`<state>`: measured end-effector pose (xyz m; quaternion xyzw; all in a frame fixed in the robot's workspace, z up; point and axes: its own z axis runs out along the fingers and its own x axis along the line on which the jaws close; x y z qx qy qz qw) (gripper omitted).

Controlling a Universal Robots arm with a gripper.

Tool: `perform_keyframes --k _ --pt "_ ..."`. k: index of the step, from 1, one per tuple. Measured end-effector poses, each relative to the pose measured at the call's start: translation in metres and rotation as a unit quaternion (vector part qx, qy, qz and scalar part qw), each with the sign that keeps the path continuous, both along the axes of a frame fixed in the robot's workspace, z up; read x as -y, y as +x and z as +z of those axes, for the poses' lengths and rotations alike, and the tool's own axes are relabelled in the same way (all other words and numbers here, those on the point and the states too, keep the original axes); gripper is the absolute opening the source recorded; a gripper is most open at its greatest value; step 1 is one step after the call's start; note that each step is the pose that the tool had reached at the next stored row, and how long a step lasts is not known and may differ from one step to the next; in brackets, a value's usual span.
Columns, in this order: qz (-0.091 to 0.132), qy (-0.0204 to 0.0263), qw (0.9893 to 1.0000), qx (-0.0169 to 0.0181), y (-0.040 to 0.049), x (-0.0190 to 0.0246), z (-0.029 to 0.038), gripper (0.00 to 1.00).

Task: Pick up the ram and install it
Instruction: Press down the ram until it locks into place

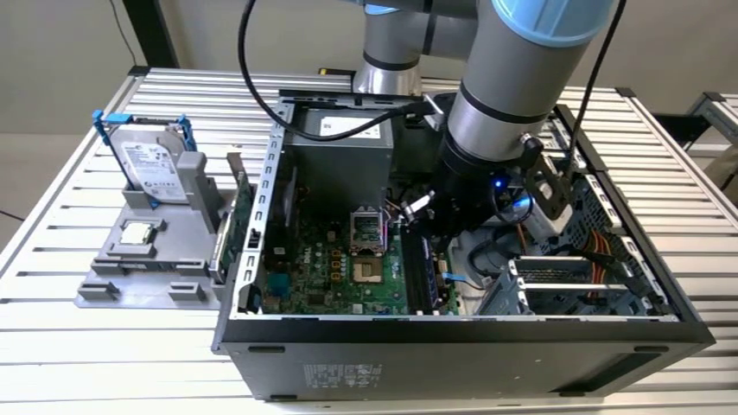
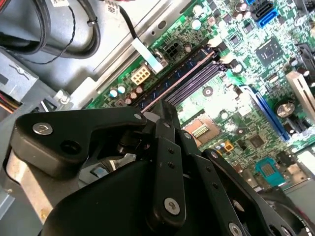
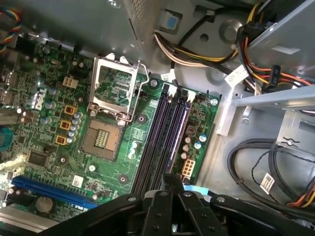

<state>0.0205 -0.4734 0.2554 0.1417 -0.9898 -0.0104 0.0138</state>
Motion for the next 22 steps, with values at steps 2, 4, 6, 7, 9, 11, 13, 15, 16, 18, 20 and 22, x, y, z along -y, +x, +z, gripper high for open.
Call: perform_keyframes --k 2,4,6,7,9,11,13,15,16,18,20,22 --pt "0.009 0.0000 1.0000 0.0000 0.0000 0.0000 0.0000 0.00" --pt "0.018 0.0000 0.9998 0.0000 0.0000 0.0000 0.0000 0.00" --pt "0.027 0.0000 0.9996 0.0000 0.0000 0.0000 0.0000 0.00" --pt "0.032 0.0000 0.9995 0.0000 0.0000 0.0000 0.0000 0.00" --pt "0.040 0.0000 0.9992 0.0000 0.0000 0.0000 0.0000 0.00" --pt "0.049 0.0000 0.9988 0.0000 0.0000 -0.0001 0.0000 0.00" --pt "0.055 0.0000 0.9985 0.0000 0.0000 -0.0002 0.0000 0.00" --pt "0.061 0.0000 0.9981 0.0000 0.0000 -0.0002 0.0000 0.00" --pt "0.065 0.0000 0.9979 0.0000 0.0000 -0.0002 0.0000 0.00" --pt "0.071 0.0000 0.9975 0.0000 0.0000 -0.0002 0.0000 0.00" --pt "0.077 0.0000 0.9970 0.0000 0.0000 -0.0002 0.0000 0.00" --pt "0.083 0.0000 0.9966 0.0000 0.0000 -0.0002 -0.0001 0.00"
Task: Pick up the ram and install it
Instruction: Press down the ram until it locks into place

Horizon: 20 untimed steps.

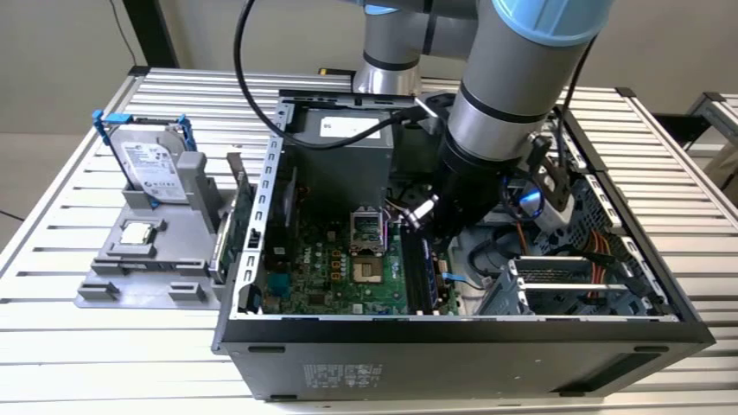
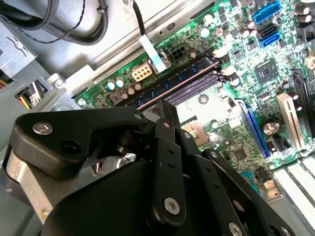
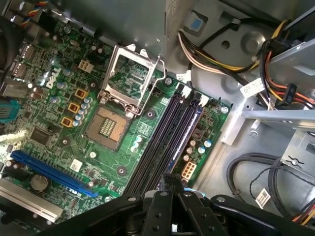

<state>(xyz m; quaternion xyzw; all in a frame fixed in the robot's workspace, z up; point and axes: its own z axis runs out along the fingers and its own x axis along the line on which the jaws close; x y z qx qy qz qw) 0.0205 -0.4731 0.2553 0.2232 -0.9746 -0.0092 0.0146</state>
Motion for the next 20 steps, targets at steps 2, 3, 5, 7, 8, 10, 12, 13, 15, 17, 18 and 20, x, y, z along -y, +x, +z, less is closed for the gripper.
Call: perform_keyframes --k 2,3,5,7,8,10,12,13,15,17,18,20 --pt "0.007 0.0001 1.0000 0.0000 -0.0001 -0.0004 -0.0002 0.00" --pt "0.011 0.0001 0.9999 0.0000 -0.0002 -0.0006 -0.0003 0.00" --pt "0.019 0.0000 0.9998 0.0000 -0.0003 -0.0007 -0.0003 0.00" --pt "0.027 0.0000 0.9996 0.0000 -0.0003 -0.0010 -0.0003 0.00" --pt "0.031 0.0000 0.9995 0.0000 -0.0003 -0.0011 -0.0003 0.00" --pt "0.038 0.0000 0.9993 0.0000 -0.0003 -0.0012 -0.0003 0.00" --pt "0.047 0.0001 0.9989 0.0000 -0.0003 -0.0012 -0.0003 0.00" --pt "0.052 0.0000 0.9987 0.0000 -0.0003 -0.0012 -0.0003 0.00" --pt "0.062 0.0000 0.9980 0.0000 -0.0003 -0.0012 -0.0004 0.00" --pt "0.073 0.0000 0.9973 0.0000 -0.0003 -0.0013 -0.0005 0.00" --pt "0.078 0.0000 0.9969 0.0000 -0.0003 -0.0014 -0.0007 0.00" --pt "0.090 0.0000 0.9959 0.0000 -0.0003 -0.0016 -0.0011 0.00"
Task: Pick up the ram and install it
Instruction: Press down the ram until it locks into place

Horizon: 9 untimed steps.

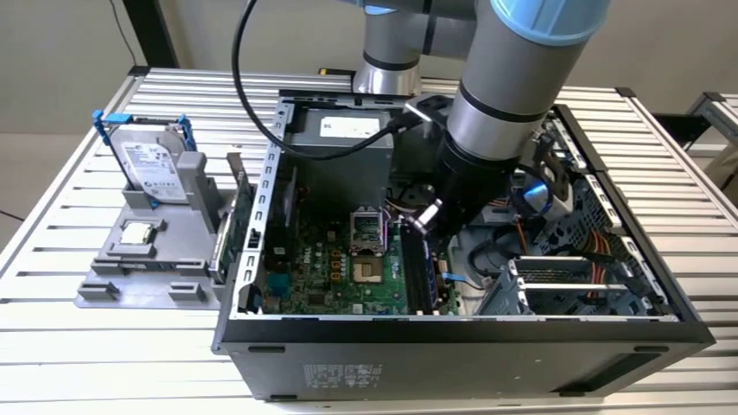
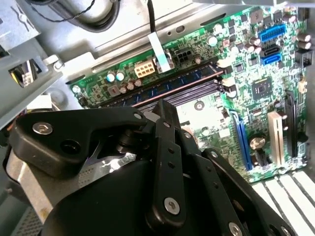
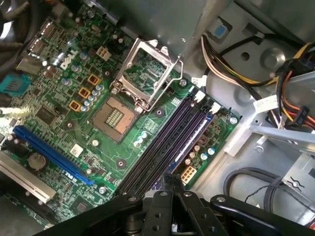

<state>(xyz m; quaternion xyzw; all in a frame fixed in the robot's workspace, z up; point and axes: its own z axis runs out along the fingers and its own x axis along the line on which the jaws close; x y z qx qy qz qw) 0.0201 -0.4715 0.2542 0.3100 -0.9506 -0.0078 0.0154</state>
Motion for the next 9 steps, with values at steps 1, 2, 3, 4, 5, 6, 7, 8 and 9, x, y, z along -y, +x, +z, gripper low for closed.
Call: perform_keyframes --k 1,2,3,4,5,6,7,8,9 --pt "0.006 0.0001 1.0000 0.0000 0.0000 -0.0001 -0.0002 0.00" --pt "0.013 0.0001 0.9999 0.0000 0.0000 -0.0002 -0.0002 0.00" --pt "0.021 0.0002 0.9998 0.0001 0.0000 -0.0002 -0.0003 0.00" --pt "0.027 0.0002 0.9996 0.0000 0.0000 -0.0003 -0.0003 0.00" --pt "0.035 0.0001 0.9994 0.0000 0.0000 -0.0004 -0.0003 0.00" --pt "0.043 0.0001 0.9991 0.0000 0.0000 -0.0004 -0.0003 0.00" --pt "0.051 0.0001 0.9987 0.0000 0.0000 -0.0004 -0.0003 0.00" --pt "0.059 0.0001 0.9983 0.0000 0.0000 -0.0004 -0.0003 0.00" --pt "0.066 0.0001 0.9978 0.0000 0.0000 -0.0004 -0.0004 0.00"
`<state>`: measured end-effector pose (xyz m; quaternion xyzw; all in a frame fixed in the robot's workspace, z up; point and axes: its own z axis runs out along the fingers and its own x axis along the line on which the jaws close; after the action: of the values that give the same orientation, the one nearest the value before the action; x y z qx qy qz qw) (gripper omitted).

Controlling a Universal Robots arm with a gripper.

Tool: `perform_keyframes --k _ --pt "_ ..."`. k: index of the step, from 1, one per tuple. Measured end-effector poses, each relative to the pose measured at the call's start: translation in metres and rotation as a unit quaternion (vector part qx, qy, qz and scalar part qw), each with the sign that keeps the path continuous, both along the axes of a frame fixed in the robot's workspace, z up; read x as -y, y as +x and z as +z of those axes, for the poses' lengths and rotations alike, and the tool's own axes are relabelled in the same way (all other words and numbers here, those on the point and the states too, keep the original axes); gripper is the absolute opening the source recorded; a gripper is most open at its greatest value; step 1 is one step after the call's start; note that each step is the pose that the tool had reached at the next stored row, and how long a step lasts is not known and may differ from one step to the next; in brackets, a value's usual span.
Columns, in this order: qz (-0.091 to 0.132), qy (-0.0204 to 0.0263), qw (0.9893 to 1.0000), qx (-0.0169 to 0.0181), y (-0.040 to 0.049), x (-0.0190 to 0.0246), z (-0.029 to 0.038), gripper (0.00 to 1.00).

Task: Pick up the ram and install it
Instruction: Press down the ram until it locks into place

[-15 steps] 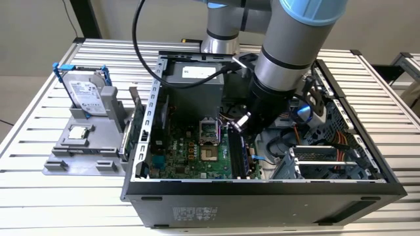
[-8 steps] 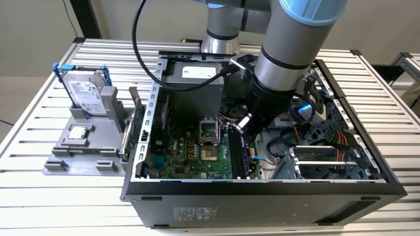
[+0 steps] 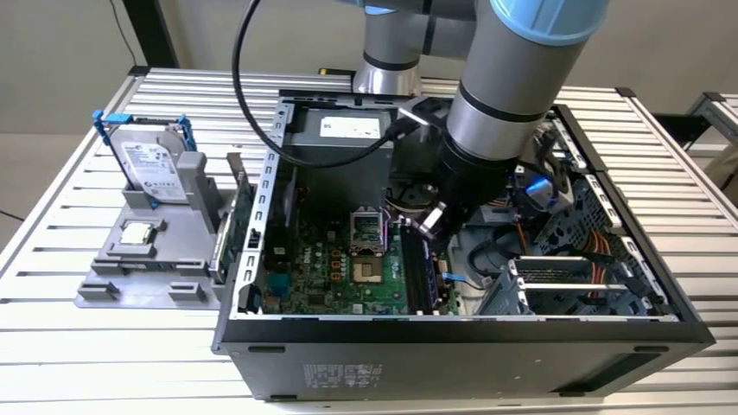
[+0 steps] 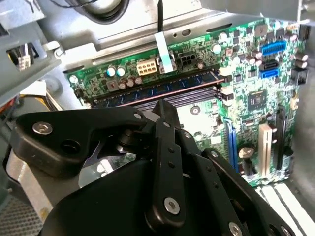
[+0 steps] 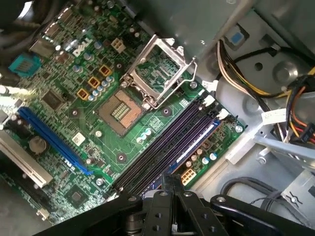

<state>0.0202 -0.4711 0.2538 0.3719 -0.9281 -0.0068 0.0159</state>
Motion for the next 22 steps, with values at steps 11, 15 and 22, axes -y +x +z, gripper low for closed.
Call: perform_keyframes --k 11,15,22 --pt "0.073 0.0007 0.9974 0.0000 0.0001 -0.0001 -0.0008 0.00" --pt "0.097 0.0011 0.9953 0.0000 0.0001 -0.0001 -0.0012 0.00" --pt "0.135 0.0013 0.9908 0.0001 0.0001 -0.0004 -0.0016 0.00"
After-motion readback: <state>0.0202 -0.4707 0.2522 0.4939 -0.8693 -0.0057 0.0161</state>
